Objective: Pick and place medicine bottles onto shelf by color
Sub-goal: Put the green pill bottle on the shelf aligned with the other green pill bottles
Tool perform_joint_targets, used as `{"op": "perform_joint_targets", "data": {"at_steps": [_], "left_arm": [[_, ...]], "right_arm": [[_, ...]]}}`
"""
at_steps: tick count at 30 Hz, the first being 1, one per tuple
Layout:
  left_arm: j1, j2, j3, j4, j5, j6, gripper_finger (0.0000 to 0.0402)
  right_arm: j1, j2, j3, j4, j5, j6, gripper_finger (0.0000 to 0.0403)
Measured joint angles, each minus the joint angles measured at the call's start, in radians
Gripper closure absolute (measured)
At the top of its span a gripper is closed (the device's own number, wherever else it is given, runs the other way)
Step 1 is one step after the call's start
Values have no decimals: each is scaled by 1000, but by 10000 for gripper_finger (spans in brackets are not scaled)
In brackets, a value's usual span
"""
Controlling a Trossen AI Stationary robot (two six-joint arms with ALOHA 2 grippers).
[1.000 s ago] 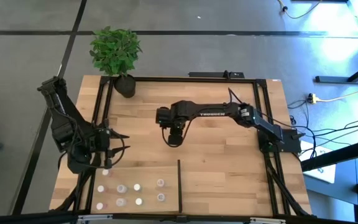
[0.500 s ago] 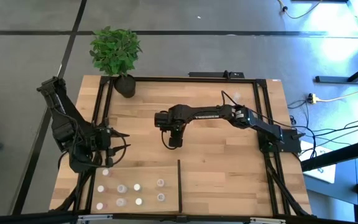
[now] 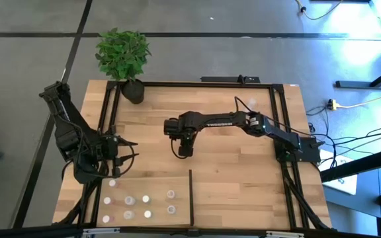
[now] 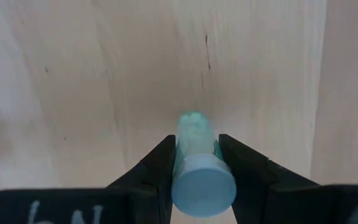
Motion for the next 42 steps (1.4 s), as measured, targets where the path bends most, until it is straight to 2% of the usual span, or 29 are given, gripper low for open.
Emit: {"op": "perform_joint_targets", "data": {"at_steps": [13,25,29,42], "left_arm": [[0,0,0,0,0,-1,239],[0,0,0,0,0,0,239],[0,0,0,0,0,0,239],[0,0,0,0,45,-1,239]], "right_arm": [[0,9,0,12,-2,6,278],[0,9,0,15,-1,-1,181],[0,9,0,14,6,-1,161],[1,-50,43,-101,7,-10,160]]}}
